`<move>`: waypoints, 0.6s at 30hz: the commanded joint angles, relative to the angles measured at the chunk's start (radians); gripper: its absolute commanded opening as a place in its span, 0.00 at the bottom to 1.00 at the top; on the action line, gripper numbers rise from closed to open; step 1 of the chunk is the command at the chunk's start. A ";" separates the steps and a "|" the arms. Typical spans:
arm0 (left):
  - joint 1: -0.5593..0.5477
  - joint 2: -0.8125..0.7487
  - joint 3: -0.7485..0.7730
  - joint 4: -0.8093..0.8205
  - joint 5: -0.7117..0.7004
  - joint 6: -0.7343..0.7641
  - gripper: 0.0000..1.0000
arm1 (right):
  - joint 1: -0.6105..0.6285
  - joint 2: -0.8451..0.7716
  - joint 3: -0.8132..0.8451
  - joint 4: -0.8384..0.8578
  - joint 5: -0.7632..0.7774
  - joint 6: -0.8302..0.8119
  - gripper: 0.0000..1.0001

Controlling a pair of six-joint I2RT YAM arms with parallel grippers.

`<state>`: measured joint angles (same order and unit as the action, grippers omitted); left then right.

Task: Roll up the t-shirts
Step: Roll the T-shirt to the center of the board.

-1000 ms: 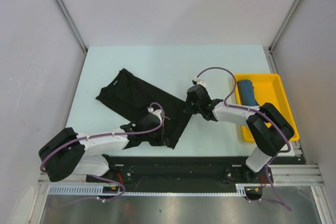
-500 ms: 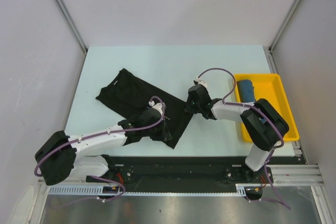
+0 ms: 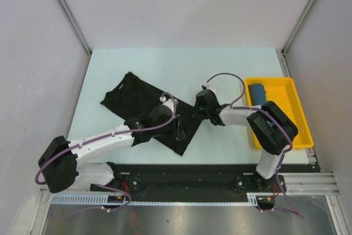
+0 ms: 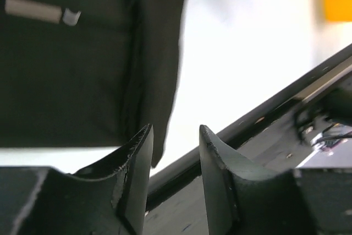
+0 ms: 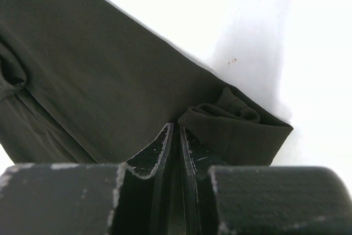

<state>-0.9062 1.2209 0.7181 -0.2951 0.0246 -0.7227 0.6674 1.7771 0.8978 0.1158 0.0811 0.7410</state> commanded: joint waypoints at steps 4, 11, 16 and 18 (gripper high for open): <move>0.006 0.182 0.179 0.074 -0.022 0.077 0.38 | -0.008 0.042 0.009 0.013 0.006 0.018 0.13; 0.007 0.333 0.205 0.166 -0.050 0.103 0.29 | -0.009 0.025 0.009 0.004 0.009 0.023 0.13; 0.013 0.405 0.215 0.178 -0.080 0.108 0.25 | -0.020 -0.016 0.009 -0.011 0.009 0.014 0.14; 0.016 0.411 0.208 0.180 -0.095 0.103 0.25 | -0.025 -0.053 0.009 -0.031 0.011 0.008 0.14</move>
<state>-0.9024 1.6184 0.8879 -0.1638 -0.0193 -0.6422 0.6590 1.7874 0.8982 0.1352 0.0692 0.7593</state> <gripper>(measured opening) 0.253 0.136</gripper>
